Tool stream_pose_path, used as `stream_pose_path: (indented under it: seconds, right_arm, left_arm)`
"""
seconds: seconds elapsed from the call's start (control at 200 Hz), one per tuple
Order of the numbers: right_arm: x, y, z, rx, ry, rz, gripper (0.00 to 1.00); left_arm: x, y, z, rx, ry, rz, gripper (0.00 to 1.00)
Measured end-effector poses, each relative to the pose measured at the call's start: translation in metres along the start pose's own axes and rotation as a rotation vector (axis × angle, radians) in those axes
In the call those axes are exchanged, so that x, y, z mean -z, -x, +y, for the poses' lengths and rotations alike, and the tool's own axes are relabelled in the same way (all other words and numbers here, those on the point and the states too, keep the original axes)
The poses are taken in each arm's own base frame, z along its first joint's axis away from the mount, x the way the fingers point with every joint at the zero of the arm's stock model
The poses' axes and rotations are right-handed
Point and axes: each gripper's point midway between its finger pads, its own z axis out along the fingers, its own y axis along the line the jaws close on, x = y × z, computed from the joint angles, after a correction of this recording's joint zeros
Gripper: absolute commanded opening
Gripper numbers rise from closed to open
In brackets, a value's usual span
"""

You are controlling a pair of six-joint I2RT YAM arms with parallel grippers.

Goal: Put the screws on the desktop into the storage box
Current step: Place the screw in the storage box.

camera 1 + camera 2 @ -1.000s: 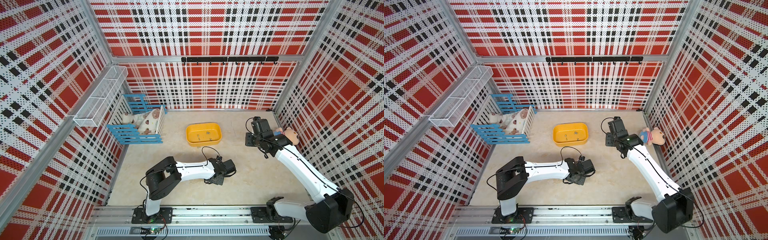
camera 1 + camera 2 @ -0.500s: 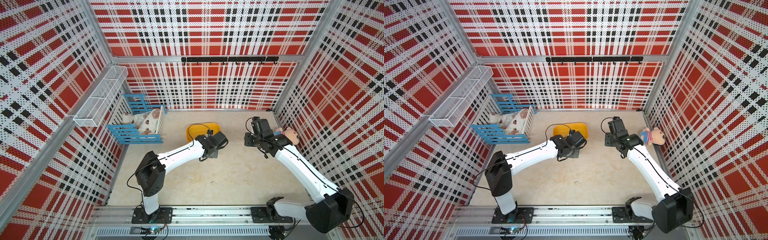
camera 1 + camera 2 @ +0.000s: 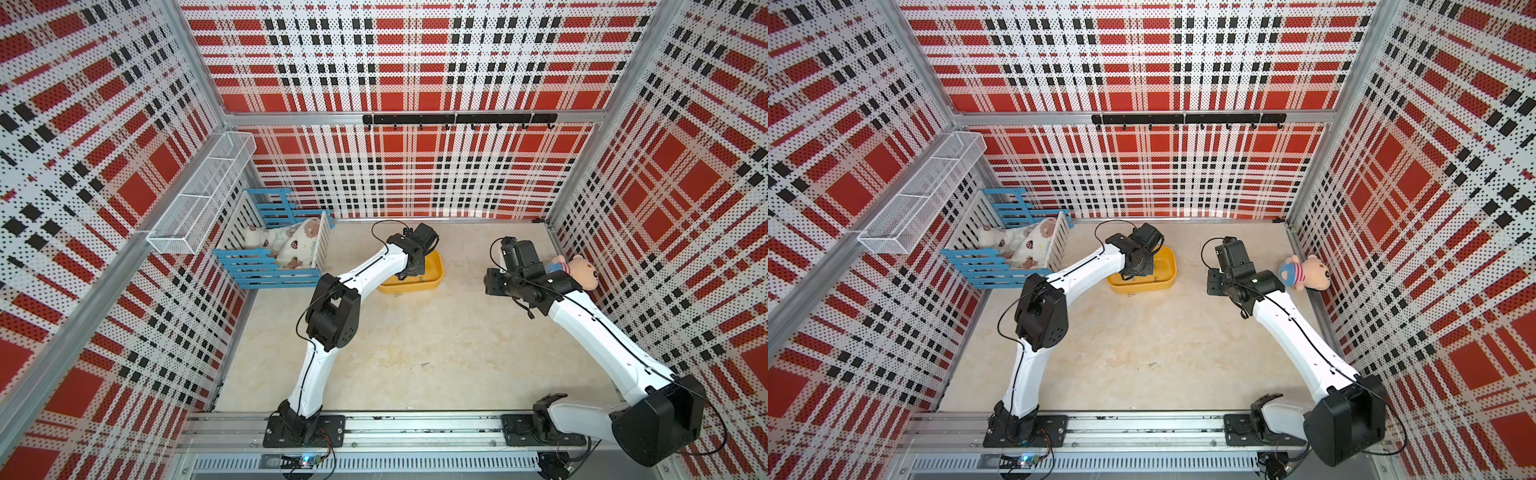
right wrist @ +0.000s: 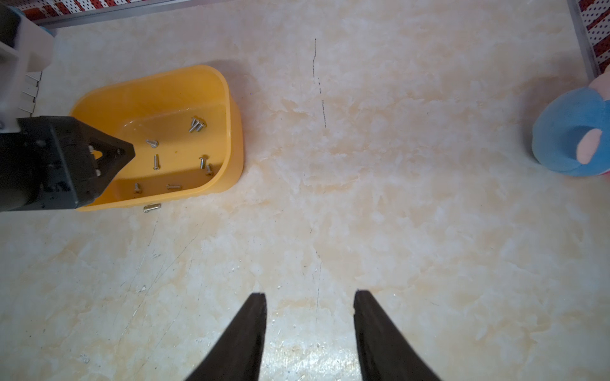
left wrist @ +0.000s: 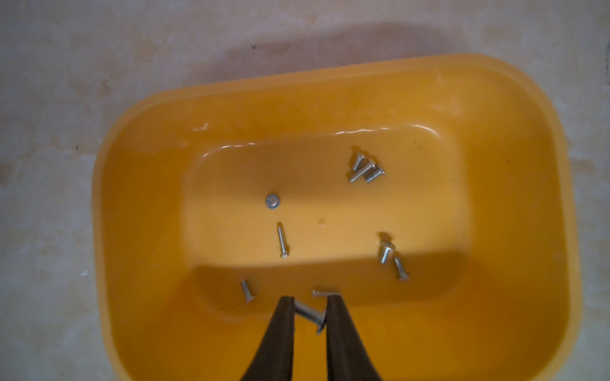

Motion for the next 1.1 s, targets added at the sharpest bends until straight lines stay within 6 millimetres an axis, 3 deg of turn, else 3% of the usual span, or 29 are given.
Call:
stream_pose_path:
  seconds: [0.331, 0.596, 0.987, 1.102]
  right_arm:
    - [-0.004, -0.002, 0.004, -0.003, 0.024, 0.006, 0.49]
    - [-0.008, -0.004, 0.005, -0.001, 0.024, 0.019, 0.49]
    - [-0.008, -0.004, 0.005, -0.001, 0.023, 0.020, 0.50]
    - [-0.008, -0.004, 0.006, 0.001, 0.024, 0.021, 0.50]
  left_arm:
    - [-0.032, 0.004, 0.019, 0.036, 0.028, 0.046, 0.20]
    - [-0.066, -0.015, 0.020, 0.027, 0.046, 0.116, 0.21]
    - [-0.065, -0.012, 0.020, 0.023, 0.040, 0.112, 0.46]
    - [-0.052, -0.003, 0.021, 0.030, 0.037, 0.084, 0.52]
